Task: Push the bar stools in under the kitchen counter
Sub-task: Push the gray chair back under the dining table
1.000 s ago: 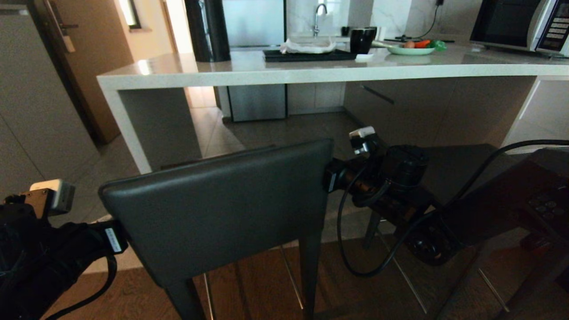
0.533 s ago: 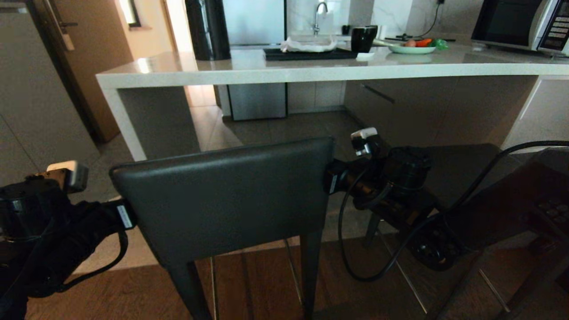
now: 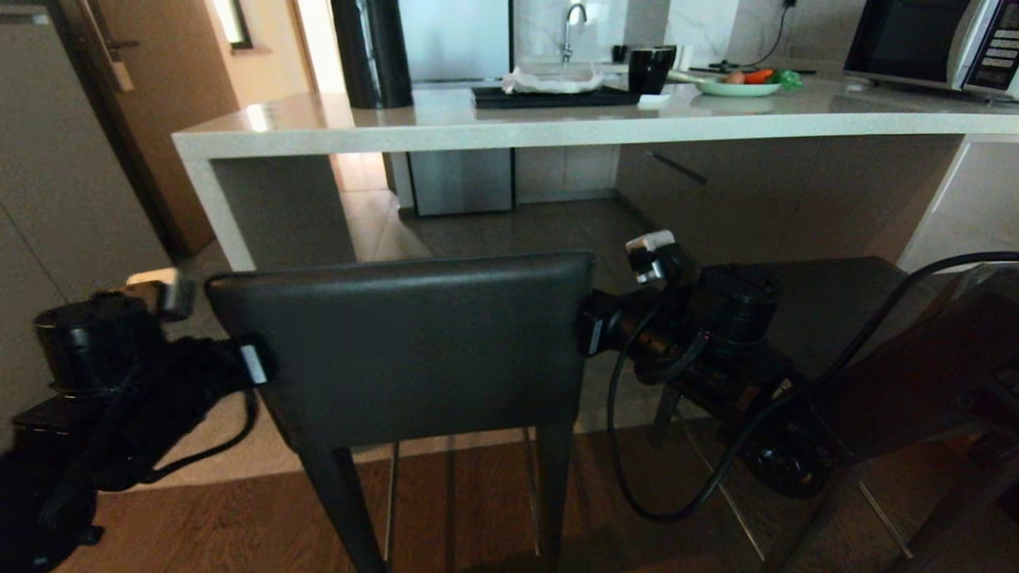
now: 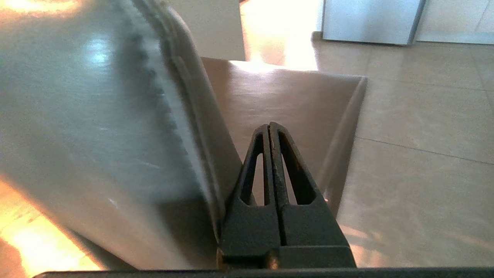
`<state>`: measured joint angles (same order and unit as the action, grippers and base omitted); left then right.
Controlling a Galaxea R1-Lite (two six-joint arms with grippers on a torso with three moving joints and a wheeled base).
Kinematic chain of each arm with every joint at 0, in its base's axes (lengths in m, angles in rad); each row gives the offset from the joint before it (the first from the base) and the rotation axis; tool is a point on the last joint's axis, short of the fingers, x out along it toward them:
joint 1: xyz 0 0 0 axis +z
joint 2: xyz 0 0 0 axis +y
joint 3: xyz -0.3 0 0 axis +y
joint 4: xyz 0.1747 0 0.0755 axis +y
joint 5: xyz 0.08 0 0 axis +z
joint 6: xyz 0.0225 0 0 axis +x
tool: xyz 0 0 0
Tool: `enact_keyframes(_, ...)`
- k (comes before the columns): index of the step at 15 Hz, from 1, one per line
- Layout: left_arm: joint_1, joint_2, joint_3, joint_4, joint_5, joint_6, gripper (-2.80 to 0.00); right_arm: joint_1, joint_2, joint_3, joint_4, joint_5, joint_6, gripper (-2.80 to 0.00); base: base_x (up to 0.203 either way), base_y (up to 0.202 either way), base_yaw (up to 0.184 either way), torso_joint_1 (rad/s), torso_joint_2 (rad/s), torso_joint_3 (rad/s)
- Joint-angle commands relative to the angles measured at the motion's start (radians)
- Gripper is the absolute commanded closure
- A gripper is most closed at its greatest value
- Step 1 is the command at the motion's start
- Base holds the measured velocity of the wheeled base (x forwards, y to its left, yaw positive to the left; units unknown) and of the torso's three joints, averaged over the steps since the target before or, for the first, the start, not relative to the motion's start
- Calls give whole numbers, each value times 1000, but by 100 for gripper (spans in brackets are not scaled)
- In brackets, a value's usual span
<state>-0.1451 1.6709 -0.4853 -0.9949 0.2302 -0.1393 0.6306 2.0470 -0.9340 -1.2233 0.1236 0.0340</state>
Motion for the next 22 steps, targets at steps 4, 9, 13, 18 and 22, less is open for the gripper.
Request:
enact_keyframes(4, 6, -1, 7, -5, 1, -12, 0, -22, 7, -4, -10, 1, 3, 0, 0, 0, 0, 0, 0, 0)
enact_keyframes(9, -1, -29, 22, -5, -2, -11, 0, -55, 9, -10, 10, -1, 3, 0, 0, 0, 0, 0, 0, 0)
enact_keyframes(13, -5, -40, 24, -5, -3, -10, 0, -98, 8, -118, 134, -1, 4, 0, 0, 0, 0, 0, 0, 0)
enact_keyframes(18, -4, -80, 39, -5, -71, -8, 0, -98, 5, -130, 154, -41, 1, 0, 0, 0, 0, 0, 0, 0)
enact_keyframes(22, -2, -69, 42, -4, -70, -6, 0, -83, -4, -118, 154, -49, 1, 0, 0, 0, 0, 0, 0, 0)
